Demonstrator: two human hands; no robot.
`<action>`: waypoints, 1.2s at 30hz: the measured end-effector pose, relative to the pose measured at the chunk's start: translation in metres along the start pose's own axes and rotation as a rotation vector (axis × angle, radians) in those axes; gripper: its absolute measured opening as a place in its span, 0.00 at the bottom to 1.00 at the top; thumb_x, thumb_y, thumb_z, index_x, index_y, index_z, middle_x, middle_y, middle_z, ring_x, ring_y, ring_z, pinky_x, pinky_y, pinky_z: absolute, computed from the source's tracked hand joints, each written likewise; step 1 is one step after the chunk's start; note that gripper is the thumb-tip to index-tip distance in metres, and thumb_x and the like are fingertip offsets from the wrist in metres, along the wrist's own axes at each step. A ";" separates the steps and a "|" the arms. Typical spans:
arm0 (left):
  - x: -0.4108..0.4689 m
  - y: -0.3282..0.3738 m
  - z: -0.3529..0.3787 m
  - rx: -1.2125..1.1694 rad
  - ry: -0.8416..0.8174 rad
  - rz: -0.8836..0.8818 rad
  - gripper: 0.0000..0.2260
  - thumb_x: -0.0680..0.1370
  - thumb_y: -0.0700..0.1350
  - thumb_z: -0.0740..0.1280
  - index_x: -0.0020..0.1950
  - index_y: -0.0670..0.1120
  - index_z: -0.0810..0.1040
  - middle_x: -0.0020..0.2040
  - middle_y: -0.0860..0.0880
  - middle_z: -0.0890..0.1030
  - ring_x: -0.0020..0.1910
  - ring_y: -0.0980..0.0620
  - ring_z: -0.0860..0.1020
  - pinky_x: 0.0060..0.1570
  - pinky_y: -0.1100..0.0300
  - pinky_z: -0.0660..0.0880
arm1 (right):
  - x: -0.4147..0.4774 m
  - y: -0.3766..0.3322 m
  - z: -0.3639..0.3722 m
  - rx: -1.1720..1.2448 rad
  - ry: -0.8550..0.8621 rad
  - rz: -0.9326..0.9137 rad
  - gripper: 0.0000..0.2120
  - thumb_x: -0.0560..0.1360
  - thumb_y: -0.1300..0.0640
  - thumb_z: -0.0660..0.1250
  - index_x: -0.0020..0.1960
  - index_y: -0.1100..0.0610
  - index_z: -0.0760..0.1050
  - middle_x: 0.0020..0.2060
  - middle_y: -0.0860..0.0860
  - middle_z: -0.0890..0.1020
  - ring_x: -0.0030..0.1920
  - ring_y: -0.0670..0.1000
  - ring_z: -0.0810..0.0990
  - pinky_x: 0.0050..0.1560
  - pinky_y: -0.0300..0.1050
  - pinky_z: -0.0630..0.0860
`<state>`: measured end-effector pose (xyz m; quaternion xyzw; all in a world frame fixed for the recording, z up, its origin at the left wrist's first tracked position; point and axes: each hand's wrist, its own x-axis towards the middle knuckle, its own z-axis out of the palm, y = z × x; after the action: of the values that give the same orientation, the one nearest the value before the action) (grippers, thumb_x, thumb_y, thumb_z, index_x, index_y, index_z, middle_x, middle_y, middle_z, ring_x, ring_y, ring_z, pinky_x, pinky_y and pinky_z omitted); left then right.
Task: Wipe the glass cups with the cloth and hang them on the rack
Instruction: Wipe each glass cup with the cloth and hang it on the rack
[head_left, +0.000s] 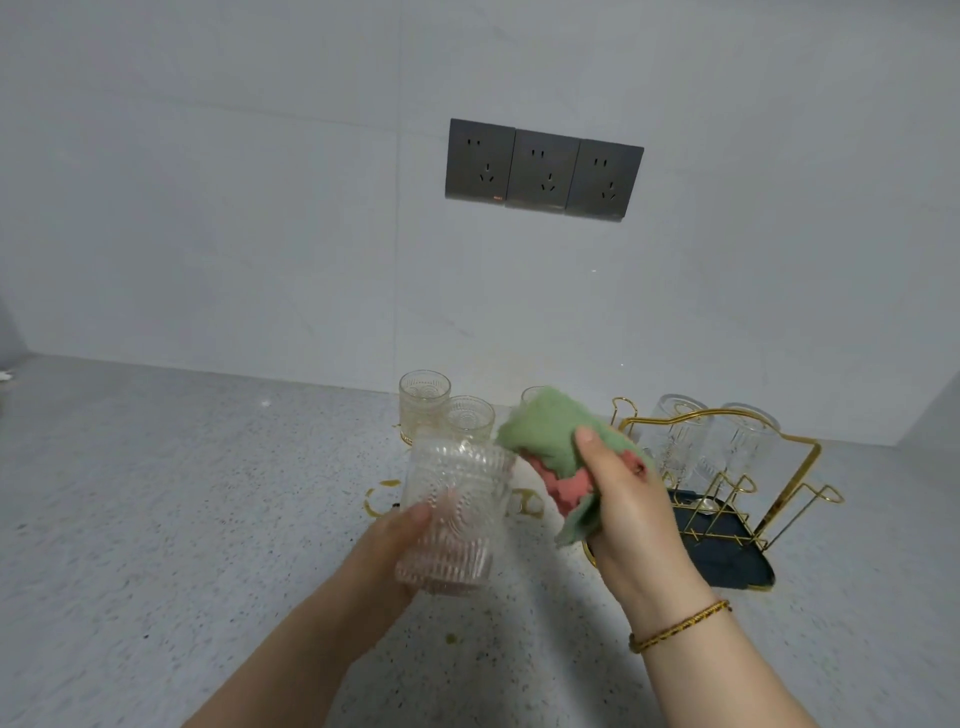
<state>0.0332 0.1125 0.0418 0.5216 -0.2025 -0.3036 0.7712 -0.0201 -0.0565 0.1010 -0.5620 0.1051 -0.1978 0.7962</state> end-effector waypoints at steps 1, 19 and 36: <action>0.001 0.003 0.002 -0.033 0.020 0.040 0.39 0.45 0.65 0.79 0.49 0.44 0.80 0.46 0.41 0.82 0.45 0.44 0.81 0.44 0.56 0.79 | 0.001 0.005 -0.003 0.192 0.035 0.093 0.12 0.72 0.57 0.62 0.52 0.62 0.76 0.45 0.57 0.84 0.48 0.53 0.83 0.48 0.44 0.80; 0.014 0.016 0.031 0.256 0.445 0.322 0.33 0.62 0.36 0.78 0.62 0.45 0.66 0.50 0.52 0.77 0.49 0.57 0.77 0.39 0.71 0.77 | -0.052 0.031 0.019 0.691 -0.224 0.521 0.30 0.70 0.40 0.59 0.50 0.67 0.80 0.53 0.64 0.81 0.53 0.61 0.80 0.51 0.56 0.77; 0.011 0.014 0.029 0.306 0.455 0.379 0.29 0.64 0.32 0.76 0.53 0.54 0.65 0.48 0.55 0.76 0.47 0.62 0.76 0.36 0.77 0.74 | -0.051 0.036 0.007 0.648 -0.195 0.475 0.29 0.71 0.40 0.59 0.50 0.65 0.80 0.52 0.64 0.81 0.55 0.61 0.79 0.51 0.56 0.77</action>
<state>0.0264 0.0884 0.0653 0.6387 -0.1619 0.0036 0.7523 -0.0567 -0.0183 0.0671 -0.2585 0.0883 0.0226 0.9617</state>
